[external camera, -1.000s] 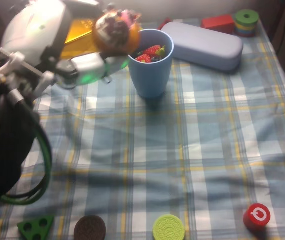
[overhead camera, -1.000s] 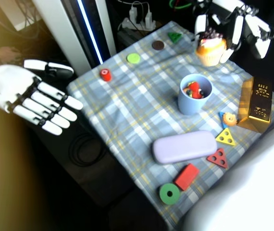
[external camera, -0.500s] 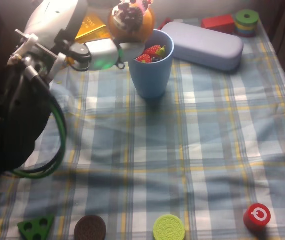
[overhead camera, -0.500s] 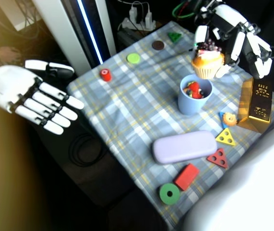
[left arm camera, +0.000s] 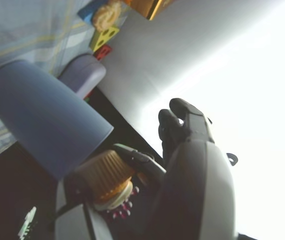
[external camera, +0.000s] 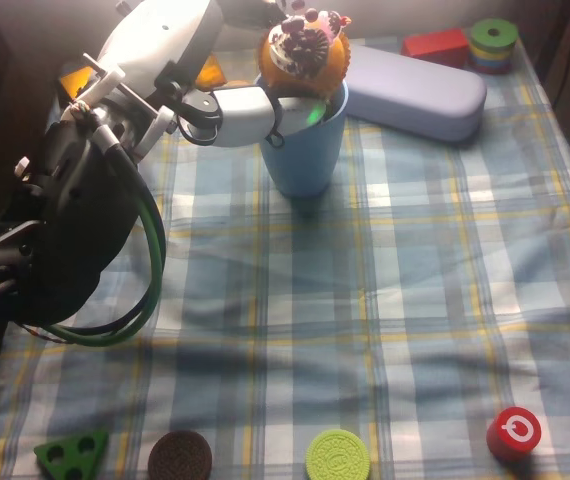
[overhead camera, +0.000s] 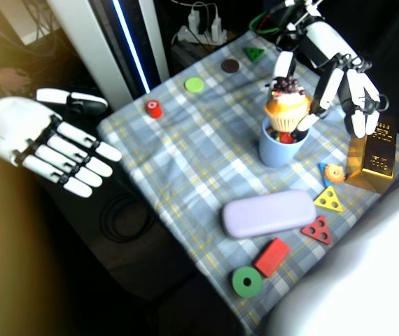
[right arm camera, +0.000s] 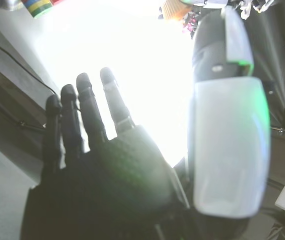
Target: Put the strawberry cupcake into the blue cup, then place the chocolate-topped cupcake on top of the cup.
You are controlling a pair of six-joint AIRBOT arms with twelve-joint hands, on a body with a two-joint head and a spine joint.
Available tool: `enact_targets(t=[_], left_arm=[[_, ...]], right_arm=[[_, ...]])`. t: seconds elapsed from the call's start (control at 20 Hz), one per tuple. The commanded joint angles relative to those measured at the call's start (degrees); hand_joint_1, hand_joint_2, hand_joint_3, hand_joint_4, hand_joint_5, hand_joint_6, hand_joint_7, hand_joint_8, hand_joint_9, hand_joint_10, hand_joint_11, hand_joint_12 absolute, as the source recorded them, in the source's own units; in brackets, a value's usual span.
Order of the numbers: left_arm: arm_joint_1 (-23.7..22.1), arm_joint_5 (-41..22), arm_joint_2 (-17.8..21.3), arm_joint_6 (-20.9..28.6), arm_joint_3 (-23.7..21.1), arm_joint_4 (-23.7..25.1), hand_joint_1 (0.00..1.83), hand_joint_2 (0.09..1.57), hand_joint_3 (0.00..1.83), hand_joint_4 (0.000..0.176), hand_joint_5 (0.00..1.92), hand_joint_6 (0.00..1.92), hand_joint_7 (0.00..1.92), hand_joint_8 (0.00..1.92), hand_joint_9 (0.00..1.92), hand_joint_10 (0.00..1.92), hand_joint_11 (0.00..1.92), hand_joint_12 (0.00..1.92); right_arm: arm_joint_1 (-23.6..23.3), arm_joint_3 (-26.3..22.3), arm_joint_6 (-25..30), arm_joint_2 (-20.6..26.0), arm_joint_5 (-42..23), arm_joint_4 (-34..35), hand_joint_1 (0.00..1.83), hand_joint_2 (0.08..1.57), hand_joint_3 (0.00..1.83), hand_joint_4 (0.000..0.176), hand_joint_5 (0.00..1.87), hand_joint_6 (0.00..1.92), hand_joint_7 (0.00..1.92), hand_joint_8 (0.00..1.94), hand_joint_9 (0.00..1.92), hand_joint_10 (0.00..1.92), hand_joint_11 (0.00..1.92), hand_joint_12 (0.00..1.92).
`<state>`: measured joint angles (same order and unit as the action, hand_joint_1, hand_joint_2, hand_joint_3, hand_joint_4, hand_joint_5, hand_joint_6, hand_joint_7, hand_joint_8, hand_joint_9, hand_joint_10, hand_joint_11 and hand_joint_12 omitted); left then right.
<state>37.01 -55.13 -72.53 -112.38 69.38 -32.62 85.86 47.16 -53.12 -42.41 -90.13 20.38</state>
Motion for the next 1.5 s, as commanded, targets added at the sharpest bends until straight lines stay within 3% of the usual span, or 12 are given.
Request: enact_targets(t=[0.0, 0.05, 0.1, 0.2, 0.3, 0.55, 0.7, 0.8, 0.85, 1.0, 1.1, 1.45], left_arm=[[-0.64, -5.81, 0.05, 0.43, 0.24, 2.31, 1.05, 1.03, 0.00, 0.124, 0.71, 0.33, 0.40, 0.02, 0.47, 0.01, 0.12, 0.74], [-0.56, -5.83, 0.21, 0.43, 0.11, 2.31, 1.01, 1.04, 0.00, 0.098, 0.77, 0.11, 0.41, 0.01, 0.46, 0.00, 0.12, 0.70], [-0.52, -5.87, 0.42, 0.43, -0.03, 2.30, 1.03, 1.08, 0.00, 0.160, 0.97, 0.74, 0.38, 0.00, 0.44, 0.00, 0.10, 0.74], [-0.43, -6.15, 0.73, 0.43, -0.31, 2.29, 1.02, 1.10, 0.00, 0.175, 0.98, 0.96, 0.34, 0.00, 0.40, 0.00, 0.01, 0.86], [-0.33, -6.36, 1.00, 0.43, -0.56, 2.29, 1.09, 0.99, 0.00, 0.140, 0.89, 0.12, 0.31, 0.00, 0.37, 0.00, 0.00, 0.79], [-0.24, -6.70, 1.64, 0.43, -1.04, 2.29, 1.09, 1.00, 0.00, 0.166, 0.91, 0.00, 0.32, 0.00, 0.38, 0.00, 0.04, 0.71], [-0.05, -7.16, 1.98, 0.43, -1.44, 2.30, 1.04, 1.09, 0.00, 0.176, 1.01, 0.90, 0.35, 0.00, 0.40, 0.00, 0.10, 0.59], [-0.02, -7.18, 2.09, 0.43, -1.50, 2.30, 1.04, 1.01, 0.00, 0.159, 0.88, 0.11, 0.32, 0.00, 0.36, 0.00, 0.01, 0.66], [-0.05, -7.19, 2.11, 0.43, -1.50, 2.31, 1.06, 1.05, 0.00, 0.173, 1.06, 0.63, 0.35, 0.02, 0.38, 0.01, 0.00, 0.70], [-0.10, -7.54, 2.28, 0.43, -1.75, 2.49, 1.02, 1.10, 0.00, 0.176, 0.99, 0.95, 0.33, 0.00, 0.34, 0.00, 0.00, 0.64], [-0.11, -7.85, 2.53, 0.43, -2.05, 2.64, 0.98, 1.01, 0.00, 0.176, 0.86, 0.12, 0.29, 0.00, 0.30, 0.00, 0.00, 0.54], [0.01, -8.65, 3.35, 0.43, -2.96, 3.11, 0.90, 0.98, 0.00, 0.076, 0.93, 0.00, 0.31, 0.00, 0.33, 0.00, 0.00, 0.61]], right_arm=[[-0.09, 0.16, 0.67, 0.06, -7.09, 0.85, 0.00, 0.99, 0.00, 0.030, 0.06, 0.00, 0.16, 0.00, 0.11, 0.00, 0.07, 0.17], [-0.04, 0.16, 0.74, 0.04, -7.09, 0.85, 0.00, 1.00, 0.01, 0.016, 0.06, 0.00, 0.17, 0.01, 0.13, 0.01, 0.08, 0.18], [0.01, 0.16, 0.88, 0.03, -7.09, 0.85, 0.00, 1.00, 0.01, 0.018, 0.06, 0.00, 0.17, 0.00, 0.13, 0.01, 0.09, 0.18], [0.07, 0.16, 0.98, 0.02, -7.08, 0.85, 0.00, 1.00, 0.00, 0.031, 0.06, 0.00, 0.16, 0.00, 0.13, 0.00, 0.09, 0.19], [0.09, 0.16, 1.08, 0.01, -7.08, 0.85, 0.00, 1.01, 0.00, 0.026, 0.07, 0.00, 0.19, 0.01, 0.15, 0.01, 0.10, 0.20], [0.14, 0.16, 1.22, -0.04, -7.05, 0.86, 0.00, 1.00, 0.00, 0.032, 0.06, 0.00, 0.19, 0.00, 0.14, 0.01, 0.04, 0.18], [0.15, 0.16, 1.29, -0.04, -7.01, 0.86, 0.00, 0.99, 0.00, 0.041, 0.06, 0.00, 0.17, 0.00, 0.11, 0.00, 0.00, 0.17], [0.15, 0.16, 1.34, -0.05, -6.95, 0.86, 0.00, 0.99, 0.00, 0.036, 0.06, 0.00, 0.17, 0.00, 0.11, 0.00, 0.01, 0.17], [0.15, 0.16, 1.35, -0.05, -6.92, 0.85, 0.00, 0.99, 0.00, 0.039, 0.07, 0.01, 0.17, 0.00, 0.12, 0.01, 0.01, 0.17], [0.15, 0.16, 1.37, -0.05, -6.87, 0.84, 0.00, 0.97, 0.00, 0.051, 0.07, 0.00, 0.17, 0.00, 0.12, 0.00, 0.00, 0.15], [0.18, 0.15, 1.45, -0.08, -6.84, 0.83, 0.00, 0.99, 0.00, 0.038, 0.08, 0.00, 0.18, 0.00, 0.12, 0.00, 0.01, 0.15], [0.25, 0.15, 1.49, -0.17, -6.66, 0.83, 0.00, 0.98, 0.00, 0.057, 0.08, 0.00, 0.16, 0.00, 0.13, 0.00, 0.03, 0.16]])
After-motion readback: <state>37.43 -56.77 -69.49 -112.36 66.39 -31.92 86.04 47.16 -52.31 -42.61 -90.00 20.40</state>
